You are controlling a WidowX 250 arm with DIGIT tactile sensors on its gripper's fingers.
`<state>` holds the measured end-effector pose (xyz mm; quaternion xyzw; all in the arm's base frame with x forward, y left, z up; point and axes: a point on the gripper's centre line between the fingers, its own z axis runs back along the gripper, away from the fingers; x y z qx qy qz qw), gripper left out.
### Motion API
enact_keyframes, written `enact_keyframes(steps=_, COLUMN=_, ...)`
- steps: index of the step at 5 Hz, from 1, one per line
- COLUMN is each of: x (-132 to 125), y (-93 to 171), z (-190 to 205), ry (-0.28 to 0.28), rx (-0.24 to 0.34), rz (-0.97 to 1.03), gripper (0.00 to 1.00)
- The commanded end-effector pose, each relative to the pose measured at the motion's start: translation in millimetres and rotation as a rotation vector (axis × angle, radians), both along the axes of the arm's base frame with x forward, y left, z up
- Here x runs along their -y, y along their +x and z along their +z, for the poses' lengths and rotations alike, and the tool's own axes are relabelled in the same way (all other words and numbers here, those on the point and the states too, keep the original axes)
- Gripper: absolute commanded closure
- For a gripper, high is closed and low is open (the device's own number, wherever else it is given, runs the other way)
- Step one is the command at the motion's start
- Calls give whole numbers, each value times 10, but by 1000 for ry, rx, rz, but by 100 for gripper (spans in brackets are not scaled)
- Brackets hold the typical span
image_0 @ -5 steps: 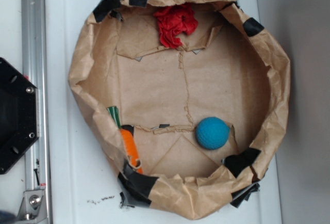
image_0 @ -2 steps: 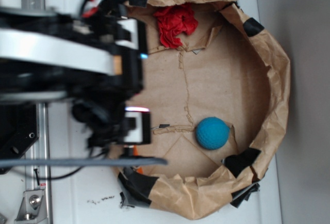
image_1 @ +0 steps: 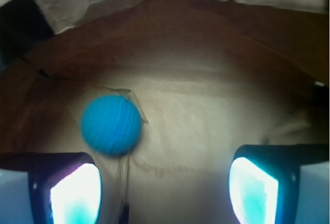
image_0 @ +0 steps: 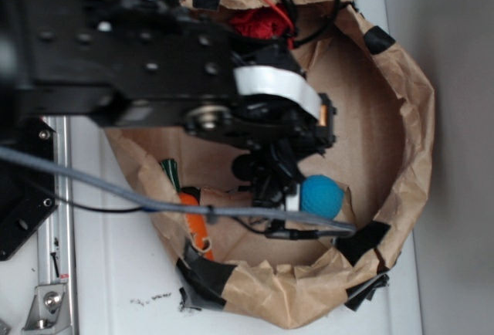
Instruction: Grab the blue ball.
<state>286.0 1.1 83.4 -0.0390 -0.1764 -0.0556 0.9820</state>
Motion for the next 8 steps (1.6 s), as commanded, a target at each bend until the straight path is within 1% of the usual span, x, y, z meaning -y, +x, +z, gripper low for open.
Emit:
enact_keyframes(steps=1, x=637, y=136, z=-171, ry=-131, rx=6, rz=-296, gripper=0)
enact_keyframes(steps=2, x=801, y=190, z=-339, ry=63, rx=94, rz=-337, gripper=0)
enact_keyframes(steps=3, x=672, y=320, z=-336, ry=99, rx=118, rz=-253, gripper=100)
enact_keyframes(steps=4, x=488, y=347, z=-180, ry=114, rx=104, rz=-176, gripper=100)
enact_keyframes(steps=5, x=309, y=64, z=310, ry=124, rx=5, rz=-118, gripper=100)
enact_keyframes(steps=6, x=107, y=-243, z=782, ry=25, rx=44, rz=49, gripper=100)
enact_keyframes(steps=7, x=-62, y=-485, z=1074, ry=67, rx=-27, rz=296, gripper=100)
enact_keyframes(steps=8, x=-70, y=-610, z=1107, ry=71, rx=-121, rz=451, gripper=100)
